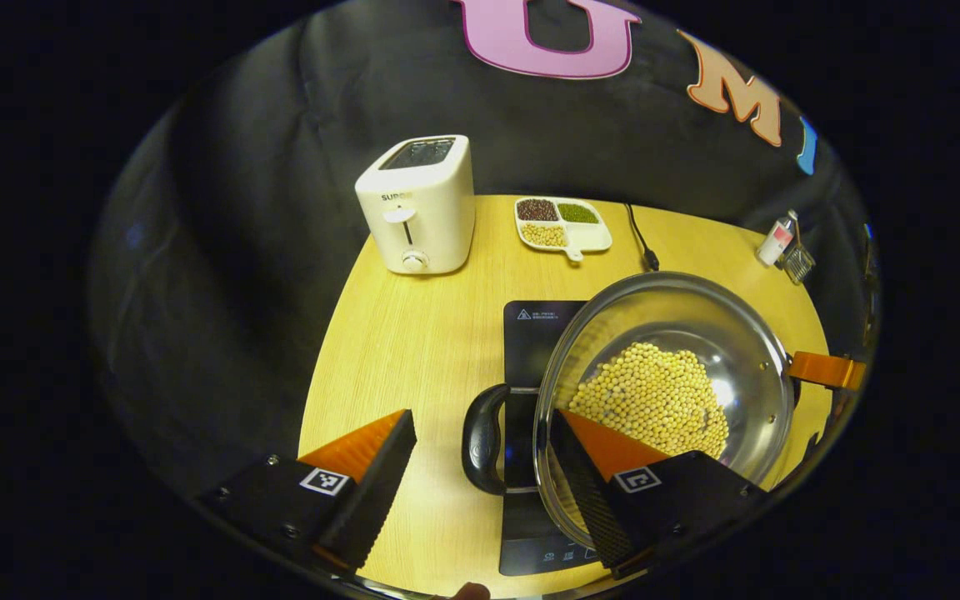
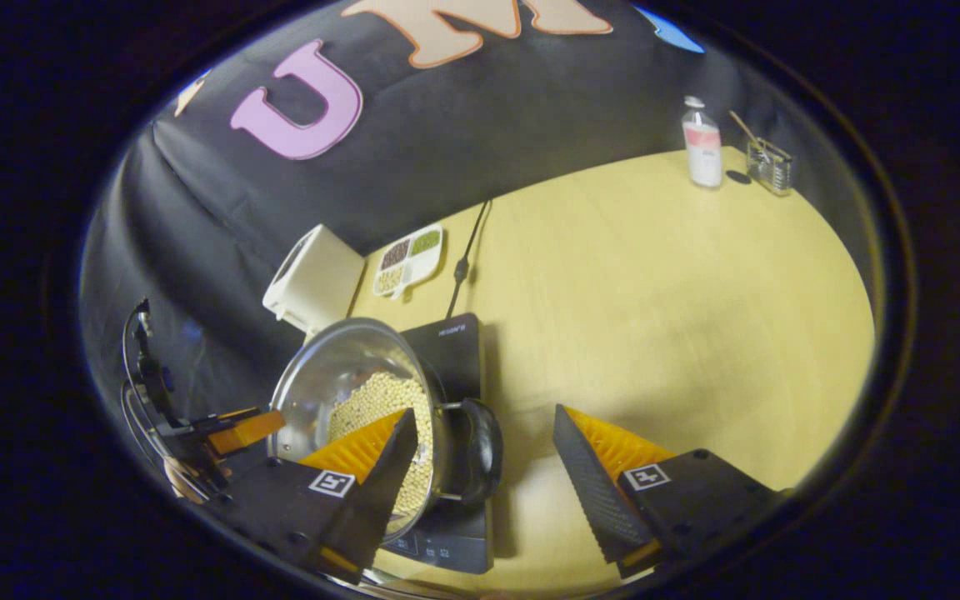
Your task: First push the handle of the pot to place it horizontally, then grasp the pot with both hands and set it on the induction cooktop.
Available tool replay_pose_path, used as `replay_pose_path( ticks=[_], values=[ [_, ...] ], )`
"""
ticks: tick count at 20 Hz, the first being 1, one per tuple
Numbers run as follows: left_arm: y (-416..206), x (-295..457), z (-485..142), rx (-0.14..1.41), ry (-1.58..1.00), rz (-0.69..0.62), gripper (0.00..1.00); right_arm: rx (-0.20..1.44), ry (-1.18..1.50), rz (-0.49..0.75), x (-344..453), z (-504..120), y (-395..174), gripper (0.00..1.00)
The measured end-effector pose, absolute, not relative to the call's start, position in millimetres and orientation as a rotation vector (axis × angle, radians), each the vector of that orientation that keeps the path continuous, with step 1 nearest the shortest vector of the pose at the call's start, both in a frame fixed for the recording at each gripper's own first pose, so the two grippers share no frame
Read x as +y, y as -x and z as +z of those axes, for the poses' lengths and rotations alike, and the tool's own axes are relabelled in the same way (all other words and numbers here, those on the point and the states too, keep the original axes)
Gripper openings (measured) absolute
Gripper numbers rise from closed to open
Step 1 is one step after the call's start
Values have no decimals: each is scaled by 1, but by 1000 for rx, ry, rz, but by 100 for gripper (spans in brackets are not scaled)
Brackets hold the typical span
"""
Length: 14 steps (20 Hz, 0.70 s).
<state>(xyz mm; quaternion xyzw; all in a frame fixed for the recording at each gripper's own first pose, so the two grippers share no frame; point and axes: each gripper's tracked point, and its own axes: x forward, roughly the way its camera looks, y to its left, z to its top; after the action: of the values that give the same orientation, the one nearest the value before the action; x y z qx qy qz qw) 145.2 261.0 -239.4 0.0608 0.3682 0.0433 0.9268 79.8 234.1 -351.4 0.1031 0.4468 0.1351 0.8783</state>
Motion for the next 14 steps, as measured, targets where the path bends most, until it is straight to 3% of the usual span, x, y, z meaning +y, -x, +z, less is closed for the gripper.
replay_pose_path(
  ticks=[2, 3, 5, 6, 12, 13, 14],
  values=[
    [-137, 263, -230, 717, -108, 107, 99, 875, -228, 259, 220, -332, -81, 100],
    [-131, 263, -228, 715, -105, 116, 99, 847, -235, 252, 213, -323, -82, 92],
    [-117, 262, -222, 713, -97, 144, 99, 817, -257, 226, 199, -308, -80, 92],
    [-112, 258, -218, 703, -89, 147, 99, 798, -276, 220, 194, -298, -78, 100],
    [-80, 213, -169, 567, -94, 174, 99, 643, -271, 196, 155, -241, -69, 100],
    [-74, 200, -162, 544, -85, 180, 99, 618, -265, 191, 146, -230, -69, 92],
    [-66, 188, -156, 523, -79, 188, 98, 595, -263, 192, 138, -219, -67, 92]
  ],
)
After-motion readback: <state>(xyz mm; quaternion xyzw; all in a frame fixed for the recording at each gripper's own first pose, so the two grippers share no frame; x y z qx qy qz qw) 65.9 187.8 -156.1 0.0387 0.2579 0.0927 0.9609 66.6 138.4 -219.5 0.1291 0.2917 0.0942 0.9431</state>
